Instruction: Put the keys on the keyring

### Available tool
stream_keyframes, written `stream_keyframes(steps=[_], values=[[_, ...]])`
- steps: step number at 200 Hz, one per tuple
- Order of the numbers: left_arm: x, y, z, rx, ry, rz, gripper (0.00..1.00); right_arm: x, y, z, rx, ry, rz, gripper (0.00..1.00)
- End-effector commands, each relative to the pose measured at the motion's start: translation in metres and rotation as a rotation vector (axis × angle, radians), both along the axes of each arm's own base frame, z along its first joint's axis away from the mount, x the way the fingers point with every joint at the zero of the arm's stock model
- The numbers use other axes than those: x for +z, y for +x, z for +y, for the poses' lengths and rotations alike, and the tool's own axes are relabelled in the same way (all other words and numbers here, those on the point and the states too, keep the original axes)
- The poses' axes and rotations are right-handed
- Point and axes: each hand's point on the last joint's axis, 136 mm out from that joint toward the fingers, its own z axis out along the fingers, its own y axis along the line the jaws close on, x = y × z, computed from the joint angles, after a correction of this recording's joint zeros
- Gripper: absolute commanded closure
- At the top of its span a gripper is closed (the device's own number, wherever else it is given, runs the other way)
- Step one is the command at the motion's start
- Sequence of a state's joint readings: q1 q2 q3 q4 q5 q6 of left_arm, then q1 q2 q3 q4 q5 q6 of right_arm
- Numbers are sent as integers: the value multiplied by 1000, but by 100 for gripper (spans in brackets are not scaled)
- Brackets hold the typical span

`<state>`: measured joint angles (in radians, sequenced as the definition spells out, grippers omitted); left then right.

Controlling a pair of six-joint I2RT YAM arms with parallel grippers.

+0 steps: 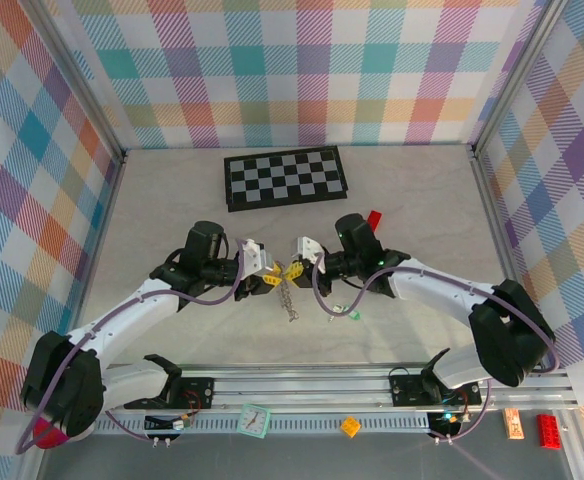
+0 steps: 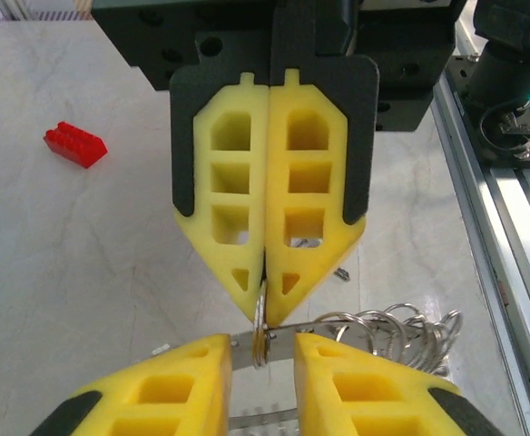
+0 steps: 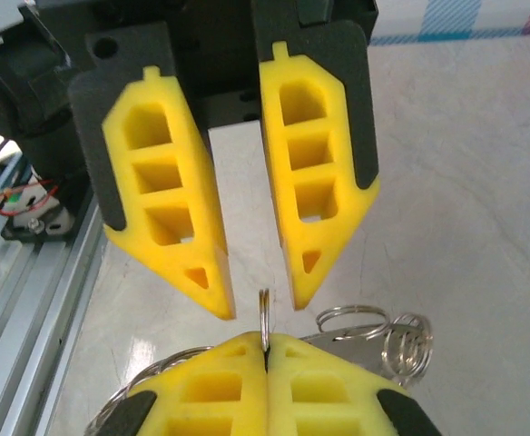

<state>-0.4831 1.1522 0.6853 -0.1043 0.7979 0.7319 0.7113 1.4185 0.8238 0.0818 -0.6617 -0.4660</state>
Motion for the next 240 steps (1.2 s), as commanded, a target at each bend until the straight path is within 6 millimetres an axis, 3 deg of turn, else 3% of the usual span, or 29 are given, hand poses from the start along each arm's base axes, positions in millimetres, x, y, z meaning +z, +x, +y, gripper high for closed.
stream_keyframes(steps=[1, 52, 105, 132, 149, 162, 176, 201, 240], values=[[15, -3, 0, -22, 17, -52, 75, 8, -6, -5, 41, -95, -70, 100], [19, -3, -3, -37, 22, -55, 76, 12, -11, -7, 85, -246, -128, 100], [21, -2, -11, -57, 3, -46, 81, 29, -22, 6, 143, -244, -159, 100], [23, -3, -14, -65, -15, -48, 89, 31, -24, 10, 154, -236, -154, 100], [25, -4, -14, -72, -24, -50, 100, 31, -23, 10, 141, -233, -148, 100], [25, -7, -14, -78, -29, -44, 100, 37, -21, 8, 114, -191, -147, 81], [27, -10, -14, -86, -46, -40, 100, 51, -19, 2, 87, -89, -115, 72], [33, -13, -17, -89, -112, -40, 100, 66, -11, -17, 29, 77, -84, 70], [40, -16, -19, -83, -207, -44, 100, 54, -13, -21, 6, 154, -54, 70]])
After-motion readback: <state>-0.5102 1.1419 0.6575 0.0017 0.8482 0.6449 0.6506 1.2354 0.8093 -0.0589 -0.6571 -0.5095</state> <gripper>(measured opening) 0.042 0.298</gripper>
